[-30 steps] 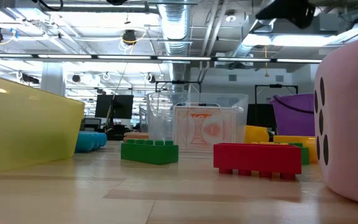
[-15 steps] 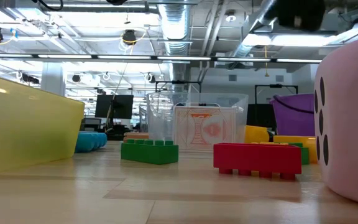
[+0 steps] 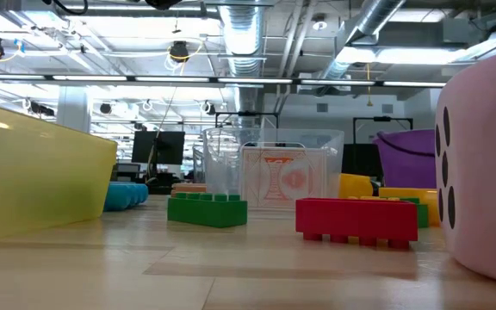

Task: Pick & Place Toys
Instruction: Put the pink die into the top transparent bin

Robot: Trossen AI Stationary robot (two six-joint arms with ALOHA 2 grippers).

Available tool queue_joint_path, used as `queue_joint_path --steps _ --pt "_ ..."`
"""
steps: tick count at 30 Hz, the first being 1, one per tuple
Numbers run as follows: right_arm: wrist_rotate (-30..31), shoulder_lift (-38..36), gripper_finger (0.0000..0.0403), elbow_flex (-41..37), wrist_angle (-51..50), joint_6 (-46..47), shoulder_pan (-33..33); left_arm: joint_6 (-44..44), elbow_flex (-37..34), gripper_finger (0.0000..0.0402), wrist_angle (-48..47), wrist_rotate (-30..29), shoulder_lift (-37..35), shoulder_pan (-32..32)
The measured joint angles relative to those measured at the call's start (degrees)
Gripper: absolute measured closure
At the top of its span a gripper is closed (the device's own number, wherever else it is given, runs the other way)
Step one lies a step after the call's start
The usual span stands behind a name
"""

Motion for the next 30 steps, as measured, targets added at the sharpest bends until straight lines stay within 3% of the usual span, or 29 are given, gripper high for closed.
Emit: queue_joint_path --steps 8,16,22,30 --pt "-6.2 5.6 0.0122 9.2 -6.8 7.7 0.7 1.3 0.0 0.0002 1.3 0.0 0.0 0.0" --pt "-12.2 5.4 0.0047 9.7 -12.8 12.1 -0.8 2.0 0.0 0.0002 1.9 0.0 0.0 0.0" --pt "-11.8 5.5 0.0008 9.6 -12.4 12.3 -2.1 3.1 0.0 0.0002 1.9 0.0 0.0 0.0" --pt "-11.4 8.4 0.0004 9.4 -6.5 12.4 -0.9 3.2 0.0 0.0002 1.9 0.0 0.0 0.0"
